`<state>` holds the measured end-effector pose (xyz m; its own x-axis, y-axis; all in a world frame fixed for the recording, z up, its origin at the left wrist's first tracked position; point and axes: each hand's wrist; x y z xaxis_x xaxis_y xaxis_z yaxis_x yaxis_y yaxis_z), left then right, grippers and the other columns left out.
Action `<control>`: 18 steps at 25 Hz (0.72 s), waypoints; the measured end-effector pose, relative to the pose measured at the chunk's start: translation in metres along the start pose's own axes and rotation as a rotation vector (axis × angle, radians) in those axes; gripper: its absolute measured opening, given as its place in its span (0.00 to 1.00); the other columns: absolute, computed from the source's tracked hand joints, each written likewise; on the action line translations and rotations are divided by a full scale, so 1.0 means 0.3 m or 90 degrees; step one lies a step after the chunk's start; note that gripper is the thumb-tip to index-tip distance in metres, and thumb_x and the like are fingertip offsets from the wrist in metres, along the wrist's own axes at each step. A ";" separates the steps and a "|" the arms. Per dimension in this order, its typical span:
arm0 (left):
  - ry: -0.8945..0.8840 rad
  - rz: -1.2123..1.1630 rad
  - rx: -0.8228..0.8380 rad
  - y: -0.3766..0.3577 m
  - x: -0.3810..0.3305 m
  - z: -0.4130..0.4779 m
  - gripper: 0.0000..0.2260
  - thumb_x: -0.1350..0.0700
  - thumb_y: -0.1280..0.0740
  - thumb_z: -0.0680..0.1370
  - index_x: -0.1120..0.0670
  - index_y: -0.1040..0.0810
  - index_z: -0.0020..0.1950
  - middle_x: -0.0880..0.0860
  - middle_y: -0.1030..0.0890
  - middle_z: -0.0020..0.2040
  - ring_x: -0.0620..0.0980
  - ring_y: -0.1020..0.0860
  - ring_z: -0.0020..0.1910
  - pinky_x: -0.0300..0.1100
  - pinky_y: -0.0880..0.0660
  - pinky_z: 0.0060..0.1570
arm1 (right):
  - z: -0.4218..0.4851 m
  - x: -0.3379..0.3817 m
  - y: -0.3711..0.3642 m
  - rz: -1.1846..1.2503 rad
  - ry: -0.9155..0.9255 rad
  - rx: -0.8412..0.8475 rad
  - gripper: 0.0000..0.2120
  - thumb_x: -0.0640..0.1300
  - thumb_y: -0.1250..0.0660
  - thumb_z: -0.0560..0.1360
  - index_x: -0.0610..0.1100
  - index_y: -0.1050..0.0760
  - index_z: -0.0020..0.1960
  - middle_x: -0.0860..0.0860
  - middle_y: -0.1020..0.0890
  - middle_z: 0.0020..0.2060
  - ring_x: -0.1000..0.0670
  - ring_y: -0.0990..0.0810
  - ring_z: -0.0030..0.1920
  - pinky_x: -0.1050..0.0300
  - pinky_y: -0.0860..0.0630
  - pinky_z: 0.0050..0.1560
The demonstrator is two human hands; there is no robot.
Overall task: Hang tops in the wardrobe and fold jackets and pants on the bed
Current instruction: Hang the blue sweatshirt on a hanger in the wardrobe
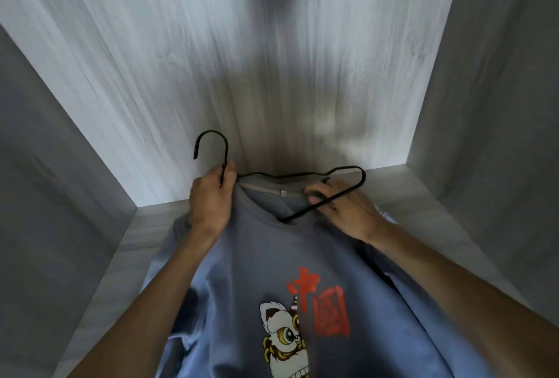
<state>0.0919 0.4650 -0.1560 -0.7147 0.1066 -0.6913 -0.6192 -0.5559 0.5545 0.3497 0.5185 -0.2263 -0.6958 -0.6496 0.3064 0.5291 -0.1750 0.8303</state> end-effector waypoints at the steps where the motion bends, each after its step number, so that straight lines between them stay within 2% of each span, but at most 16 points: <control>1: -0.002 -0.002 -0.006 0.002 0.012 0.002 0.20 0.52 0.41 0.84 0.56 0.31 0.32 0.55 0.27 0.28 0.52 0.29 0.30 0.48 0.33 0.35 | 0.024 -0.006 0.023 -0.015 -0.021 0.042 0.31 0.67 0.56 0.80 0.52 0.20 0.56 0.52 0.17 0.45 0.48 0.19 0.47 0.52 0.22 0.47; 3: -0.005 -0.010 -0.018 0.011 0.031 0.004 0.20 0.52 0.41 0.84 0.56 0.31 0.32 0.54 0.27 0.28 0.53 0.29 0.30 0.50 0.31 0.36 | 0.050 -0.011 0.076 -0.102 -0.111 0.085 0.40 0.74 0.64 0.75 0.55 0.19 0.54 0.54 0.15 0.48 0.49 0.17 0.50 0.52 0.21 0.48; 4: -0.006 -0.013 -0.029 0.016 0.037 0.004 0.20 0.52 0.40 0.84 0.56 0.32 0.32 0.54 0.28 0.27 0.53 0.30 0.30 0.50 0.32 0.35 | 0.057 -0.008 0.105 -0.182 -0.121 0.096 0.40 0.73 0.66 0.74 0.56 0.19 0.54 0.53 0.15 0.49 0.47 0.17 0.50 0.53 0.22 0.48; 5: -0.002 -0.010 -0.042 0.020 0.042 0.003 0.21 0.52 0.40 0.84 0.55 0.34 0.31 0.53 0.29 0.27 0.52 0.31 0.29 0.49 0.34 0.34 | 0.059 0.000 0.137 -0.241 -0.123 0.102 0.36 0.71 0.63 0.76 0.56 0.20 0.54 0.51 0.15 0.48 0.45 0.17 0.50 0.53 0.23 0.48; 7: 0.025 0.035 -0.087 0.025 0.053 0.004 0.21 0.53 0.39 0.83 0.55 0.34 0.30 0.53 0.31 0.25 0.50 0.34 0.26 0.46 0.40 0.32 | 0.054 0.028 0.199 -0.260 -0.173 0.108 0.21 0.61 0.47 0.80 0.51 0.19 0.50 0.47 0.16 0.44 0.42 0.18 0.48 0.54 0.27 0.44; 9: 0.030 0.093 -0.128 0.026 0.070 0.002 0.20 0.53 0.38 0.82 0.56 0.33 0.31 0.53 0.32 0.25 0.53 0.35 0.25 0.44 0.40 0.32 | 0.026 0.048 0.273 -0.130 -0.234 0.115 0.10 0.52 0.34 0.74 0.48 0.20 0.39 0.49 0.18 0.34 0.49 0.19 0.38 0.58 0.31 0.36; 11: -0.029 0.128 -0.142 0.013 0.076 -0.014 0.19 0.50 0.39 0.80 0.54 0.33 0.30 0.53 0.34 0.23 0.54 0.35 0.24 0.42 0.39 0.30 | 0.000 0.063 0.328 -0.020 -0.295 0.112 0.11 0.46 0.30 0.69 0.46 0.25 0.30 0.52 0.24 0.24 0.54 0.25 0.27 0.63 0.36 0.28; 13: -0.136 0.163 -0.136 -0.011 0.071 -0.037 0.19 0.50 0.39 0.78 0.56 0.31 0.29 0.54 0.33 0.21 0.49 0.37 0.22 0.39 0.41 0.29 | 0.005 0.064 0.331 -0.057 -0.297 0.020 0.13 0.45 0.30 0.70 0.47 0.28 0.29 0.52 0.26 0.24 0.51 0.26 0.29 0.59 0.34 0.31; 15: -0.203 0.173 -0.136 -0.024 0.079 -0.047 0.19 0.51 0.38 0.78 0.57 0.30 0.29 0.55 0.32 0.21 0.47 0.38 0.22 0.38 0.42 0.28 | 0.013 0.072 0.309 0.014 -0.248 -0.061 0.08 0.45 0.30 0.73 0.49 0.24 0.35 0.52 0.22 0.30 0.50 0.23 0.35 0.56 0.28 0.37; 16: -0.204 0.154 -0.139 -0.020 0.093 -0.043 0.19 0.51 0.39 0.78 0.57 0.30 0.29 0.56 0.31 0.21 0.50 0.37 0.21 0.39 0.41 0.27 | 0.012 0.064 0.300 0.157 -0.231 -0.054 0.02 0.45 0.30 0.75 0.50 0.21 0.43 0.53 0.20 0.35 0.52 0.22 0.39 0.59 0.26 0.42; 17: -0.188 0.126 -0.137 -0.011 0.108 -0.035 0.19 0.49 0.40 0.78 0.57 0.31 0.29 0.57 0.31 0.22 0.54 0.35 0.21 0.41 0.39 0.26 | 0.005 0.053 0.300 0.317 -0.243 -0.004 0.07 0.46 0.30 0.76 0.51 0.21 0.54 0.53 0.20 0.42 0.55 0.22 0.43 0.64 0.27 0.47; 18: -0.166 0.101 -0.127 0.001 0.122 -0.027 0.19 0.48 0.41 0.79 0.56 0.33 0.30 0.58 0.32 0.22 0.58 0.33 0.21 0.43 0.37 0.26 | -0.011 0.028 0.295 0.460 -0.271 0.065 0.15 0.48 0.31 0.78 0.53 0.25 0.63 0.54 0.21 0.48 0.58 0.23 0.48 0.69 0.29 0.51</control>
<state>0.0682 0.4620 -0.1847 -0.8718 0.1979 -0.4481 -0.4365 -0.7291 0.5272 0.3923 0.4950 -0.1519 -0.3380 -0.2384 0.9104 0.8821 0.2571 0.3948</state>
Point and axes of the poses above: each hand's wrist, its own z-axis towards the middle knuckle, its own y-axis out of the back of the hand, x = y × z
